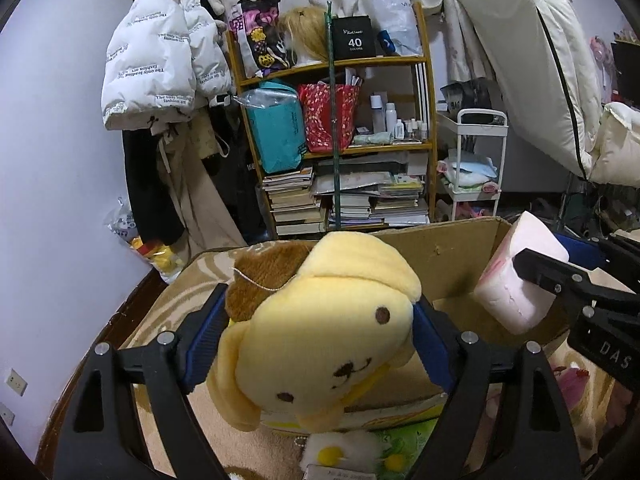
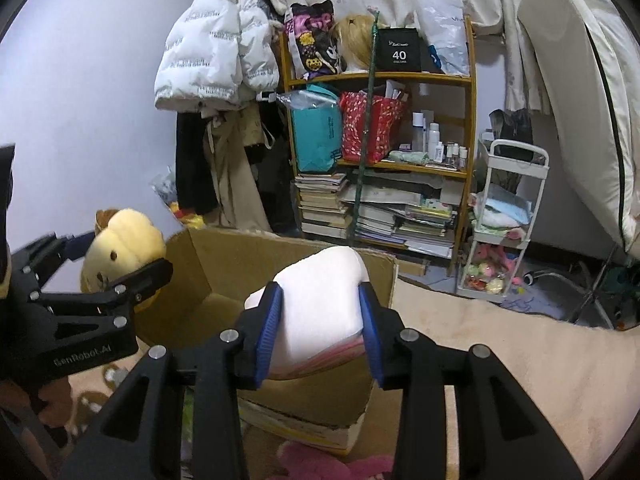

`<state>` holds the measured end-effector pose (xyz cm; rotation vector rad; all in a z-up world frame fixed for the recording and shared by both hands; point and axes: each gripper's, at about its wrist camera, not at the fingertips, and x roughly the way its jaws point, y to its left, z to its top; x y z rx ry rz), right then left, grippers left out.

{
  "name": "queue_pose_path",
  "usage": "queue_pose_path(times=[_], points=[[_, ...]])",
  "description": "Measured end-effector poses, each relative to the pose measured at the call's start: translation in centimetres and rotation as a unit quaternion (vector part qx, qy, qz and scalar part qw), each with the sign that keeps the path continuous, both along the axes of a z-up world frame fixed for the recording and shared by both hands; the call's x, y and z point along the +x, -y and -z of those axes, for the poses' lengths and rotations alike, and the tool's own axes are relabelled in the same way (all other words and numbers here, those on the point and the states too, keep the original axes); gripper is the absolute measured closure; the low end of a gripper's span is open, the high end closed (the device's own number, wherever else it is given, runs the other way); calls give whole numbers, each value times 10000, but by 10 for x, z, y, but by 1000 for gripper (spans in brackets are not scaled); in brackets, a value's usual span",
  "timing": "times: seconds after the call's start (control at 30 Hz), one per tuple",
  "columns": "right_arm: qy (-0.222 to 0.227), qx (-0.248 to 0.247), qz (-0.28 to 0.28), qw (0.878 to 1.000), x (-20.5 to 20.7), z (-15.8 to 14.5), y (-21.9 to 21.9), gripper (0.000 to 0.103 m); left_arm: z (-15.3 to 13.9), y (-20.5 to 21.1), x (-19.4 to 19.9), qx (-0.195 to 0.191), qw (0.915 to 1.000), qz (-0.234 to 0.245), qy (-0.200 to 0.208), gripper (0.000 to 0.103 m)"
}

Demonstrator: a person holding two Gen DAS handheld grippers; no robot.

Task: Organize soft objects
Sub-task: 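Open both tools to drop the dog plush and roll cushion into the box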

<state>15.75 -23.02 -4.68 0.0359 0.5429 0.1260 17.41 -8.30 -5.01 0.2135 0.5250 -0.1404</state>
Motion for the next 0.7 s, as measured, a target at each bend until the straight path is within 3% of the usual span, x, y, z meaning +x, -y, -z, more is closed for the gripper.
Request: queue_pose_path(times=[0.4, 0.53, 0.7], points=[[-22, 61, -52, 10000, 0, 0, -4, 58, -1, 3, 1, 45, 10000, 31, -1, 14], [62, 132, -41, 9999, -4, -3, -3, 40, 3, 6, 2, 213, 9997, 21, -73, 5], [106, 201, -10, 9997, -7, -6, 0, 31, 3, 3, 1, 195, 9996, -58, -212, 5]])
